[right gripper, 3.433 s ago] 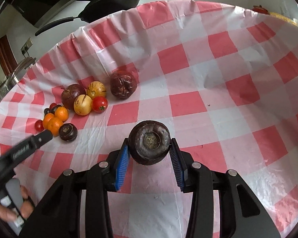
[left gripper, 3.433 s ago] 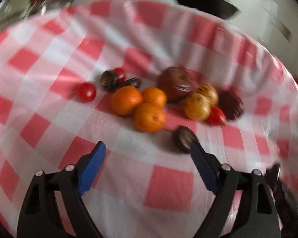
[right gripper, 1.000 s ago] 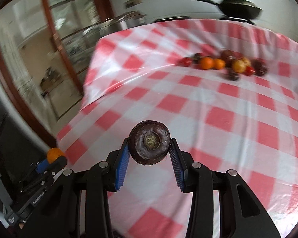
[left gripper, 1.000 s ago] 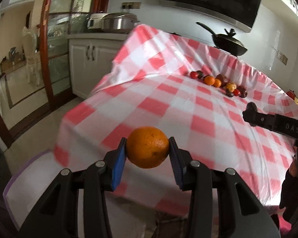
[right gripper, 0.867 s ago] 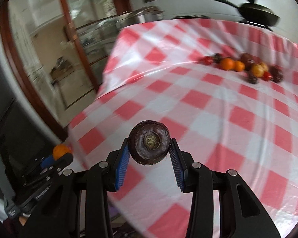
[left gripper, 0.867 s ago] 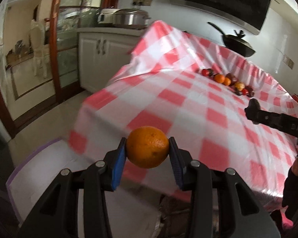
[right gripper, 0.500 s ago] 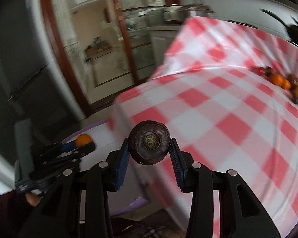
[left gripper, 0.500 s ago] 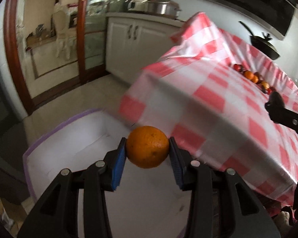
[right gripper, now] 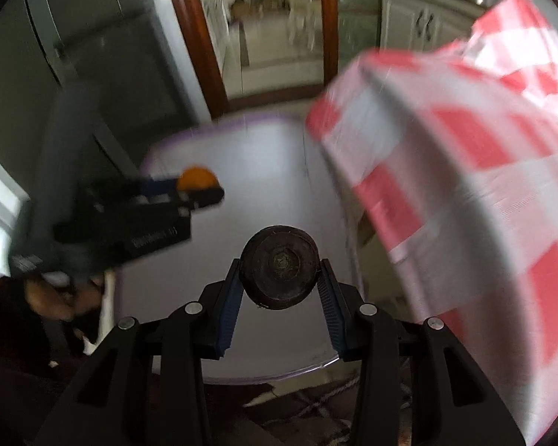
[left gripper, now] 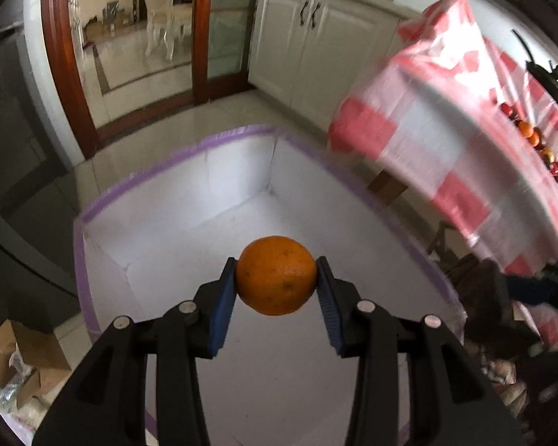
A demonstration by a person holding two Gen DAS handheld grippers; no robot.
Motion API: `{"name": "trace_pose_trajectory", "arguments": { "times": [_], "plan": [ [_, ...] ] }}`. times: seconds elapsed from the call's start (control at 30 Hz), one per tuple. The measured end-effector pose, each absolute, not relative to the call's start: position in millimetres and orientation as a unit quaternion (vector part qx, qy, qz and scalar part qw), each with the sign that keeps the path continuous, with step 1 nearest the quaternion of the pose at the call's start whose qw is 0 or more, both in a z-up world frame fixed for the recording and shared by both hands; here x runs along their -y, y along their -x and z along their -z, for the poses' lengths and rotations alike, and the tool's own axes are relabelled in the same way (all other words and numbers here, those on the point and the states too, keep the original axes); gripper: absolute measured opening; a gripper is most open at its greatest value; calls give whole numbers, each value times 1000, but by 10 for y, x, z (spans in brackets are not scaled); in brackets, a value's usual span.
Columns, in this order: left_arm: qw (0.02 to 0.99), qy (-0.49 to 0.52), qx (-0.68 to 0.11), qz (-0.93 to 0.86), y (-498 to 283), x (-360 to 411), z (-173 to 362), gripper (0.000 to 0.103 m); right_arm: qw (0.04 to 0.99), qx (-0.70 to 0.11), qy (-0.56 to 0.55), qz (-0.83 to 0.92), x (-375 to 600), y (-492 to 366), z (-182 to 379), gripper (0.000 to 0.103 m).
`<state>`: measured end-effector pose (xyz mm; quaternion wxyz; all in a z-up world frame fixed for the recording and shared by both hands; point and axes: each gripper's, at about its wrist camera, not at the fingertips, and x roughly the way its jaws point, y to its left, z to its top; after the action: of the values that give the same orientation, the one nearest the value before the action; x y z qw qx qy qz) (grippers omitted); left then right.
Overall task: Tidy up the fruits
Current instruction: 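Carry the orange and dark fruit with both grippers over the white box, then open the left gripper dropping the orange while the right releases the dark fruit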
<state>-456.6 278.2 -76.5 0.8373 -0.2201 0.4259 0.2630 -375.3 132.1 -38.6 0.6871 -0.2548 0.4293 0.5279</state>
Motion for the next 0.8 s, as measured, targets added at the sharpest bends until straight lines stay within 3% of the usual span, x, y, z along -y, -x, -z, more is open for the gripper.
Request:
{"name": "trace_pose_trajectory", "arguments": {
  "times": [0.37,0.43,0.53,0.6,0.67,0.8],
  "plan": [
    [783,271,-483,-284,4570,-2949,1283,44,625,-498,337,-498,-1733,3800,1232,41],
    [783,269,-481,-288,4570,-2957,1267,59,622,-493,349,-498,-1760,3838,1266,42],
    [785,271,-476,-290,4581,-2959,1229,76,619,-492,351,-502,-1762,3871,1268,50],
    [786,275,-469,-294,4611,-2977,1207,79,616,-485,352,-511,-1760,3940,1227,59],
    [789,270,-458,-307,4630,-2984,1145,79,625,-455,370,-514,-1726,4001,1147,80],
    [816,226,-389,-362,4734,-2912,784,82,632,-425,362,-539,-1669,4024,932,80]
  ]
}}
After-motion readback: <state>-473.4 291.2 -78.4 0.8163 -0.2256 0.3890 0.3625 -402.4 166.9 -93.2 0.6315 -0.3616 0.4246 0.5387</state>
